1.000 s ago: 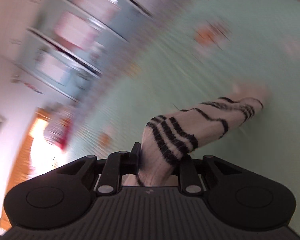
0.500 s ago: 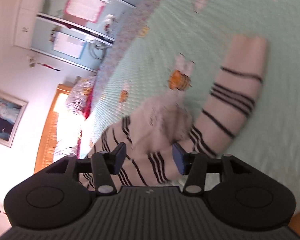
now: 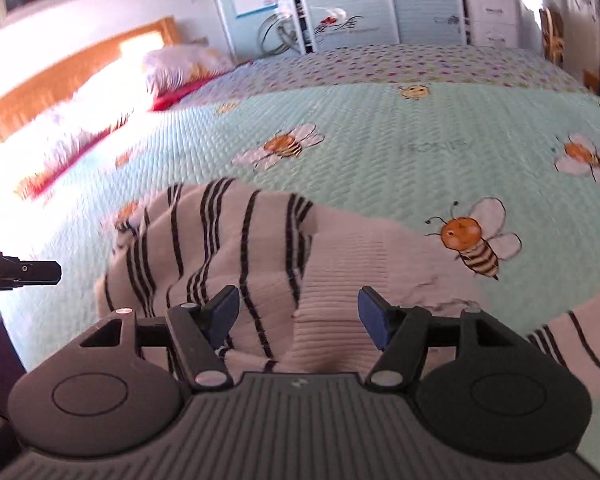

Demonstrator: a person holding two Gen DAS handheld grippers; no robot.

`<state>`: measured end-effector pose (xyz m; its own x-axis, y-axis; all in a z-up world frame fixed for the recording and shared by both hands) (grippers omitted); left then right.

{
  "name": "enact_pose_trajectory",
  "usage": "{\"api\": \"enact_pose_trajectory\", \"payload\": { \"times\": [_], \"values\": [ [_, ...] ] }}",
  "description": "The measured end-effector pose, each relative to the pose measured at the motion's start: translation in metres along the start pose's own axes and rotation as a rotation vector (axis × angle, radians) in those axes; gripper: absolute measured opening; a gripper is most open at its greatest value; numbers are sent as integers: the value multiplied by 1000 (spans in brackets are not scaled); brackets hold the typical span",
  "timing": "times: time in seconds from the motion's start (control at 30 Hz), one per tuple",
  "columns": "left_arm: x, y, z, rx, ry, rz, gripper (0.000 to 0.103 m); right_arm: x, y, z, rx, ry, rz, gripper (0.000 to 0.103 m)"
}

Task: Fold clothes

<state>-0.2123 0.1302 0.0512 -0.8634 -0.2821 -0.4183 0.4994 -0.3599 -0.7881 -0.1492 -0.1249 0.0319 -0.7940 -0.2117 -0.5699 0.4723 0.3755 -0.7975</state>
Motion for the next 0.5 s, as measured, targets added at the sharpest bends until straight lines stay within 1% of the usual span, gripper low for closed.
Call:
{"api": "enact_pose_trajectory", "payload": {
  "times": [0.03, 0.1, 0.2, 0.23, 0.3, 0.4, 0.5],
  "values": [
    [5, 7, 4, 6, 6, -20, 12, 0, 7, -5, 35, -38, -15, 67],
    [14, 21, 12, 17, 17, -60, 18, 4, 18, -12, 118, -113, -45, 67],
    [21, 31, 16, 26, 23, -95, 20, 11, 29, -13, 260, -202, -76, 67],
    [22, 33, 18, 27, 24, -102, 21, 12, 26, -10, 298, -206, -62, 67],
    [22, 35, 17, 22, 24, -105, 26, 13, 19, -1, 374, -203, -40, 67],
    [21, 37, 15, 14, 12, -110, 29, 16, 17, 17, 414, -166, -42, 67],
    [21, 38, 18, 13, 13, -114, 29, 14, 18, 21, 465, -169, -8, 67]
  ]
}}
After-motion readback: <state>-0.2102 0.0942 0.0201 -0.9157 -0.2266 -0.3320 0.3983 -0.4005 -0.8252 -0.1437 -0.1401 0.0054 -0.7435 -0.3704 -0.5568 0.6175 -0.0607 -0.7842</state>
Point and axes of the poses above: each gripper's, at about its wrist camera, not at the fingertips, and y roughly the way its jaws point, z to its right, x to its underside, the point moved 9 cm from there along y, roughly the way its jaws point, and after that the axes turned 15 degrees about -z, right-handed, at the moved point
